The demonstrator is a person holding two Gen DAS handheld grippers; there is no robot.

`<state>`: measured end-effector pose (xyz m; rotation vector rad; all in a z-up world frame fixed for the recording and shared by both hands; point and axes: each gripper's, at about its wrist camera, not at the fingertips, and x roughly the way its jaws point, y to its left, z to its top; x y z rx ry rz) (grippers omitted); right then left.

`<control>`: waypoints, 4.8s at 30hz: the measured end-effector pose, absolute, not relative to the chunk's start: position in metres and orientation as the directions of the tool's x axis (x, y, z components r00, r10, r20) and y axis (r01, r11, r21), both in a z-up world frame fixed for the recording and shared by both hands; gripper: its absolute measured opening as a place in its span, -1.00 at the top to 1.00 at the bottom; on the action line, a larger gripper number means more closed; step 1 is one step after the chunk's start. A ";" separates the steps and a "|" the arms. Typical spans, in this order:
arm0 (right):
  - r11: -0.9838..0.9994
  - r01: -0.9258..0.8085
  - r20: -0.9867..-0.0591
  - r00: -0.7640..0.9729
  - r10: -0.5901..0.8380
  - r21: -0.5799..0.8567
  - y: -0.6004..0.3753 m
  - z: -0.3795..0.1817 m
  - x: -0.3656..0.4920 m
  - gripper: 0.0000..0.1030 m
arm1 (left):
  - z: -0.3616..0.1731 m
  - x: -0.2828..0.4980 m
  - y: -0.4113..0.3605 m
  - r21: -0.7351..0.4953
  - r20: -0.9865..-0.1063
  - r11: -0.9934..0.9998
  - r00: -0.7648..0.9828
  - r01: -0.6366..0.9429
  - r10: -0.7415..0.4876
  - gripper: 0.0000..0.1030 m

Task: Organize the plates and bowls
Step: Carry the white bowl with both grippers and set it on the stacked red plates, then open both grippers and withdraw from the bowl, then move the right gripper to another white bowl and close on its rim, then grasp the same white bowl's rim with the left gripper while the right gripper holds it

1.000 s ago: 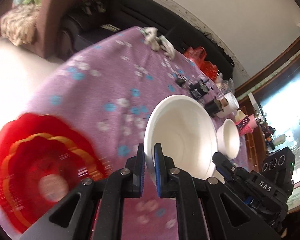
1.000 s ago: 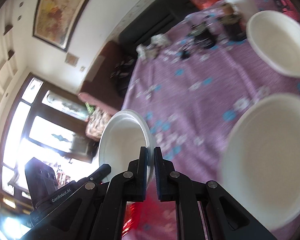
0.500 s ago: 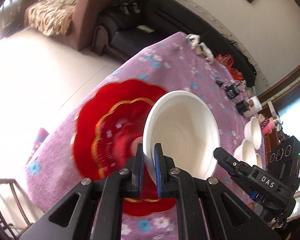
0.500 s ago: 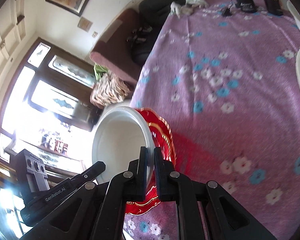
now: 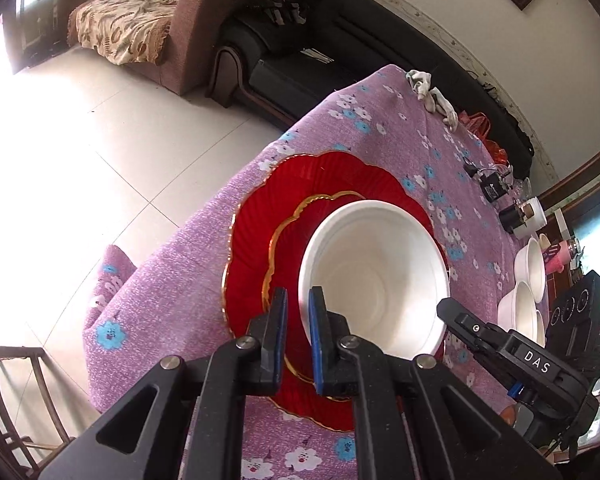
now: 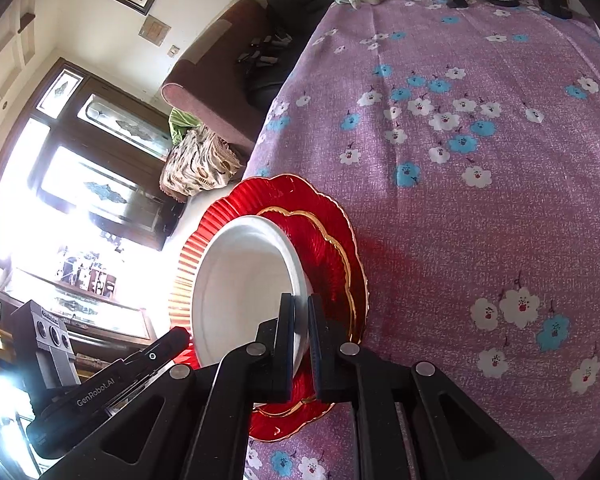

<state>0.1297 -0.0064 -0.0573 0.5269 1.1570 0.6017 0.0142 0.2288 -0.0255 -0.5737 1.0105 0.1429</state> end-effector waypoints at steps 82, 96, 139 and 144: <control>0.570 0.264 -0.583 0.640 0.500 0.778 -0.349 -0.080 0.082 0.40 | -0.050 0.076 -0.033 -0.228 -0.906 0.971 0.350 0.074 -0.239 0.49; 0.556 0.247 -0.565 0.638 0.523 0.794 -0.354 -0.081 0.072 0.85 | -0.037 0.118 -0.043 -0.269 -0.895 0.962 0.358 0.044 -0.266 0.46; 0.550 0.255 -0.568 0.631 0.529 0.795 -0.356 -0.082 0.075 0.85 | -0.053 0.168 -0.086 -0.406 -0.871 0.913 0.294 0.020 -0.394 0.84; 0.566 0.237 -0.568 0.631 0.528 0.789 -0.349 -0.072 0.074 0.85 | -0.049 0.159 -0.072 -0.430 -0.862 0.903 0.294 0.008 -0.413 0.85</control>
